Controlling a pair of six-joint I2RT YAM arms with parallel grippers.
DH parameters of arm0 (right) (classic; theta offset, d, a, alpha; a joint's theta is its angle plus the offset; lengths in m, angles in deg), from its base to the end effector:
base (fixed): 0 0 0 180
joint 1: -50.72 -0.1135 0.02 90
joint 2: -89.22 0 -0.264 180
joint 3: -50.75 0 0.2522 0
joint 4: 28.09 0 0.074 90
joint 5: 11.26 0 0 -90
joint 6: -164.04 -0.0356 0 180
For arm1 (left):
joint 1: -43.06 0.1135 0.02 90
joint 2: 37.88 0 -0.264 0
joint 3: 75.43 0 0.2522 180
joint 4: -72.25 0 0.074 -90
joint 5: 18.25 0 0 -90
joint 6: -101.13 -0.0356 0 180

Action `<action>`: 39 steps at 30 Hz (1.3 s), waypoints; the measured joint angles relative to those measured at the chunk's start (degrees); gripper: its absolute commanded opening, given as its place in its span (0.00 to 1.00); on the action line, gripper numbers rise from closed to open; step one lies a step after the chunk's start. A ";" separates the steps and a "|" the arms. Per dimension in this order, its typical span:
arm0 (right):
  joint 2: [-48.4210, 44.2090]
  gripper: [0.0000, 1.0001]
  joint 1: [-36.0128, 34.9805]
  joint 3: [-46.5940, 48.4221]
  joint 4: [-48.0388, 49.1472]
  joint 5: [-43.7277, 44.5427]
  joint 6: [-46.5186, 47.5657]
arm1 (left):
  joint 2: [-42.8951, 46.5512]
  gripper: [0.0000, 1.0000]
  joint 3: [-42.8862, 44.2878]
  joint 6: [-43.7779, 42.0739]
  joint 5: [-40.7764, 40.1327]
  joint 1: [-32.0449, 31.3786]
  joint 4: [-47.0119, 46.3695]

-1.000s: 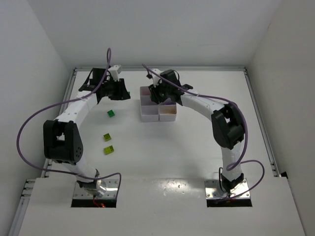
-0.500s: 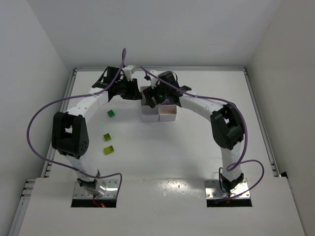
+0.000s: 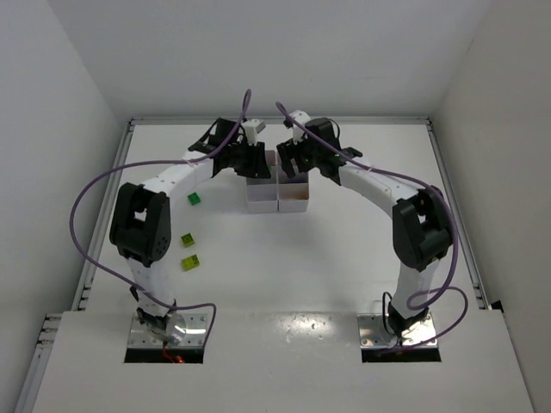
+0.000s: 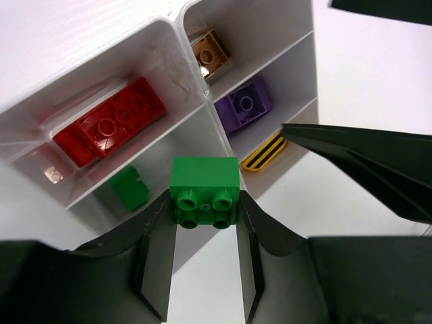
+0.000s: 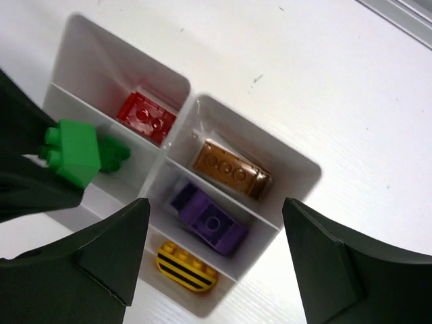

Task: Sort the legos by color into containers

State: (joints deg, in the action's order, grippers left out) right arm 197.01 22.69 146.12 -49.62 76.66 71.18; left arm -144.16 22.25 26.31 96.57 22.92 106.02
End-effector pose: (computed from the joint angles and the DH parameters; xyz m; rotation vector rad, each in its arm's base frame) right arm 0.3859 0.2069 0.2494 -0.4964 2.1266 0.3477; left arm 0.3910 -0.1593 0.2576 0.3301 2.3408 -0.8084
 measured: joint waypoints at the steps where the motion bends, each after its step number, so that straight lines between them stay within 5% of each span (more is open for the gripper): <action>1: -0.50 0.80 0.17 -0.50 -0.02 0.02 0.00 | -0.57 0.10 0.22 0.02 -0.13 -0.17 -0.04; 12: -1.18 0.80 2.64 -1.18 -0.04 0.17 0.00 | -5.01 0.49 2.40 0.46 -4.83 -0.42 1.62; 24: -1.25 0.80 3.65 -1.18 -0.07 0.09 0.00 | -1.22 0.54 4.52 -0.04 -2.99 -3.15 1.14; 28: -1.46 0.80 3.52 -1.40 -0.09 -0.68 0.15 | 9.11 0.71 -0.02 -2.08 -5.11 -2.69 0.96; 32: -2.54 0.80 3.50 -2.32 -0.46 -3.63 0.74 | 17.07 0.71 -2.78 -7.02 -5.11 5.07 3.89; 39: -3.80 0.80 2.97 -2.56 -1.07 -9.31 1.25 | 13.33 0.72 -8.46 -20.87 -5.18 20.94 12.70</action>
State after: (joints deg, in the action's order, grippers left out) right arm 193.21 25.66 143.56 -50.69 67.35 72.43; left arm -130.82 13.80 5.44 91.39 43.85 118.72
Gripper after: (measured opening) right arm 0.797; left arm 0.723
